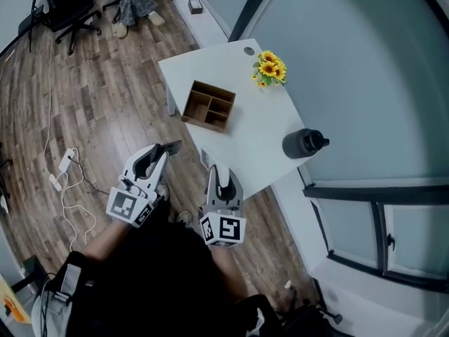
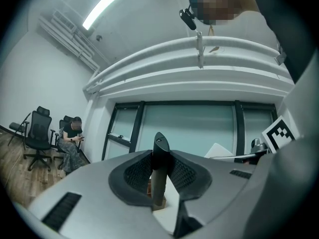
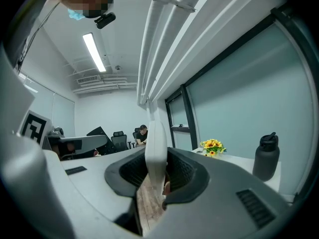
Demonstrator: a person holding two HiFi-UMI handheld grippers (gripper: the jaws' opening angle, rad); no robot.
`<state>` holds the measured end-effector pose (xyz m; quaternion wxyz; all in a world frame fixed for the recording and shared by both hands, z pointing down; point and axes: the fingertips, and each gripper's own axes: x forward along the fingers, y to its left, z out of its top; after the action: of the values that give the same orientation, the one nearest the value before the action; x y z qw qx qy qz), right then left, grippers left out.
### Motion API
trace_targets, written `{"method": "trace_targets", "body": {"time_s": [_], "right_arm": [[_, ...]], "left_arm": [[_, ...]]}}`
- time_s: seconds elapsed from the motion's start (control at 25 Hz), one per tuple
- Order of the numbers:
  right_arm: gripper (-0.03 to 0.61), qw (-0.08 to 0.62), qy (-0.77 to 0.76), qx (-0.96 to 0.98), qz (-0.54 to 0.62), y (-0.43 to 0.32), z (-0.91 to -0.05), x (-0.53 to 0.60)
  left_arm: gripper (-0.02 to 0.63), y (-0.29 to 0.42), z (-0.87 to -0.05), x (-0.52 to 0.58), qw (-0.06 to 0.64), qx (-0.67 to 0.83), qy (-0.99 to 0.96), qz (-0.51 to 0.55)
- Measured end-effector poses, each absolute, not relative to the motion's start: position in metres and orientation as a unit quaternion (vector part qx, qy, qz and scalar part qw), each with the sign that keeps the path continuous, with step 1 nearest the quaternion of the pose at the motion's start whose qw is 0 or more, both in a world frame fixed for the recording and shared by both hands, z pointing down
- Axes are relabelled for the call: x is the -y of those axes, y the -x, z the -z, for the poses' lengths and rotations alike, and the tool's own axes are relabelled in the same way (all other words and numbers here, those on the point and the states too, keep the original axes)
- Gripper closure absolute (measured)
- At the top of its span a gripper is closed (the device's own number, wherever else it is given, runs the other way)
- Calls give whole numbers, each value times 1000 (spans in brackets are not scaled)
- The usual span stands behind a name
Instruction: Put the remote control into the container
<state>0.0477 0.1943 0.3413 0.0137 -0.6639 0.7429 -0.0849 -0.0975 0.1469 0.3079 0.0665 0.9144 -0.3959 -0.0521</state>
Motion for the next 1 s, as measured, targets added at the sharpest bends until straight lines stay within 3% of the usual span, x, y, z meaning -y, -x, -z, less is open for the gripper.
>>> {"method": "trace_targets", "body": {"time_s": [1.0], "right_arm": [[486,11,716,-693,84,-32,-341,-144]], "left_arm": [[529,112,-315,-79,87,334,-937,57]]}}
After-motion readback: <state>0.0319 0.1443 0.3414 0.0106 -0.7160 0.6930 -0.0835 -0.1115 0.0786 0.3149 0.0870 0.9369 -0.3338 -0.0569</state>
